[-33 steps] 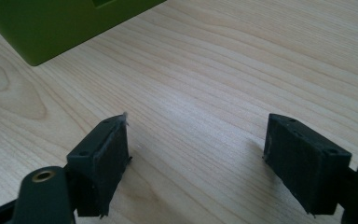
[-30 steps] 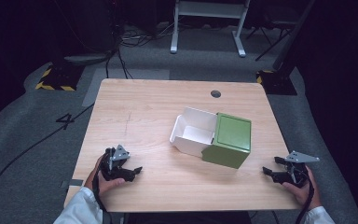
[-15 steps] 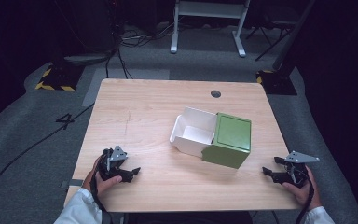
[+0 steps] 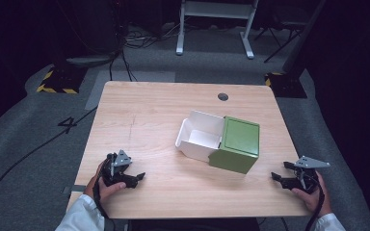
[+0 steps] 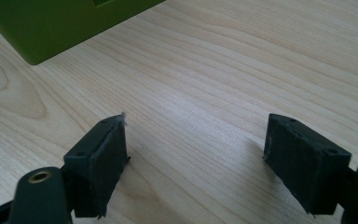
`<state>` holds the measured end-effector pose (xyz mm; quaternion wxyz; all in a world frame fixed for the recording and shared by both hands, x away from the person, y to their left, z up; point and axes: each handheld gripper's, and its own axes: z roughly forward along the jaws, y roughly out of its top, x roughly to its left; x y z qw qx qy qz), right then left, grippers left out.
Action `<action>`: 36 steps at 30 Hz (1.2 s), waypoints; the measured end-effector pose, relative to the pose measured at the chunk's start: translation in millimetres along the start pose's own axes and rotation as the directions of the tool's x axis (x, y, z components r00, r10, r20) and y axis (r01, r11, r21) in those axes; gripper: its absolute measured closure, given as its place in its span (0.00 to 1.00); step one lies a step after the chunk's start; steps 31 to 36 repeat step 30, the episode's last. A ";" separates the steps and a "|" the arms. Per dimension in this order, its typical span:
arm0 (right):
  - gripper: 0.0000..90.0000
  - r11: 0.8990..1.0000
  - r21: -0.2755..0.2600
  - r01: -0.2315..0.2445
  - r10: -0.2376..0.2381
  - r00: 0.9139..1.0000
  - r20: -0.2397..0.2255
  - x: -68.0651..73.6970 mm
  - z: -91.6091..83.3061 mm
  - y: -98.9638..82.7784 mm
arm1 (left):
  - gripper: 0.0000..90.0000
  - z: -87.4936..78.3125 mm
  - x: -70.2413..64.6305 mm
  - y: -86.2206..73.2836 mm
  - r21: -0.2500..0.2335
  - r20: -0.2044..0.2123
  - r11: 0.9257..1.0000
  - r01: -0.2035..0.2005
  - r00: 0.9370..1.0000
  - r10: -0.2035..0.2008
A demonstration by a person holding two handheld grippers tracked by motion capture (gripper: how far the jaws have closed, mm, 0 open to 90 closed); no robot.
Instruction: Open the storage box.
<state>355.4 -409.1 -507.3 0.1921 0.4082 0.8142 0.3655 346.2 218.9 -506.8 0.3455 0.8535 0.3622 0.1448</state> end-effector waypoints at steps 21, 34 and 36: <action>0.24 1.000 0.000 -0.001 0.001 1.000 -0.002 -0.2 0.0 0.0 | 0.17 0.8 0.0 0.6 0.001 -0.004 1.000 0.005 1.000 -0.005; 0.24 1.000 0.000 -0.001 0.001 1.000 -0.002 -0.2 0.0 0.0 | 0.16 1.4 -0.2 1.3 0.003 -0.007 1.000 0.012 1.000 -0.012; 0.24 1.000 0.000 -0.001 0.001 1.000 -0.002 -0.2 0.0 0.0 | 0.16 1.4 -0.2 1.3 0.003 -0.007 1.000 0.012 1.000 -0.012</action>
